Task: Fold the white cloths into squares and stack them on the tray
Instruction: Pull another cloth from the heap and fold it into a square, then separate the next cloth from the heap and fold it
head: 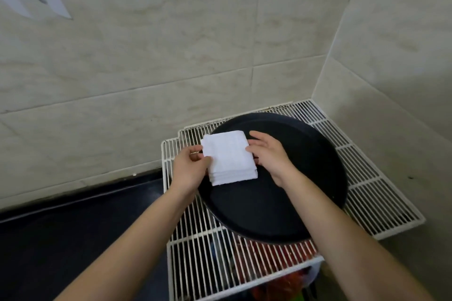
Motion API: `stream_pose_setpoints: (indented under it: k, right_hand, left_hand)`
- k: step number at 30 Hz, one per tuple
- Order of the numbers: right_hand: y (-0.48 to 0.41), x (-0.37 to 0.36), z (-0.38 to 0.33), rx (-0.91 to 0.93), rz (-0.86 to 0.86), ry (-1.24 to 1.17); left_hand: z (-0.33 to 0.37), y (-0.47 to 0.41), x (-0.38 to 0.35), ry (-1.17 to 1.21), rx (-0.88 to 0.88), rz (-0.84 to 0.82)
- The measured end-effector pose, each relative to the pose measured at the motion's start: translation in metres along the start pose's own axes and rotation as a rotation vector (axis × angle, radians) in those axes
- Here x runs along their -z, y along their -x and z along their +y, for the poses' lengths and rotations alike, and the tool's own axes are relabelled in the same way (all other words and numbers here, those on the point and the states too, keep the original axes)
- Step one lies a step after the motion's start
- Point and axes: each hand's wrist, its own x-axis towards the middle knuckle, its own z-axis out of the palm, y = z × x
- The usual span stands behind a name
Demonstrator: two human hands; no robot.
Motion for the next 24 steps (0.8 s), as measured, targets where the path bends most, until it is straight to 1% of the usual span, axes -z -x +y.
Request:
stream_pose_setpoints:
  k: [2,8,11,14,15,17,19,20,22,24]
  right_hand:
    - [-0.002,0.001,0.002,0.004,-0.011,0.000]
    - [-0.001,0.002,0.003,0.056,-0.011,0.133]
    - [0.005,0.000,-0.003,0.104,0.031,0.288]
    - [0.012,-0.005,-0.015,0.237,0.122,0.478]
    - [0.014,-0.010,-0.021,0.301,0.153,0.518]
    - [0.016,-0.019,-0.031,0.441,0.198,0.576]
    - [0.018,-0.036,-0.040,0.593,0.194,0.674]
    - [0.020,-0.048,-0.045,0.663,0.175,0.737]
    - [0.026,-0.078,-0.052,0.784,0.124,0.858]
    - [0.035,-0.114,-0.054,0.887,0.058,0.942]
  left_hand:
    - [-0.003,0.000,0.000,-0.025,-0.014,0.010]
    - [-0.003,0.008,-0.001,-0.180,-0.065,-0.006]
    - [0.001,0.012,0.002,-0.218,-0.049,-0.036]
    - [0.009,0.018,0.017,-0.188,-0.052,-0.018]
    - [0.011,0.020,0.028,-0.211,-0.101,0.015]
    - [0.016,0.022,0.050,-0.340,-0.266,0.115]
    - [0.015,0.028,0.082,-0.553,-0.454,0.284]
    - [0.013,0.034,0.100,-0.677,-0.510,0.379]
    - [0.006,0.047,0.138,-0.906,-0.546,0.534]
    - [-0.007,0.064,0.177,-1.056,-0.500,0.623]
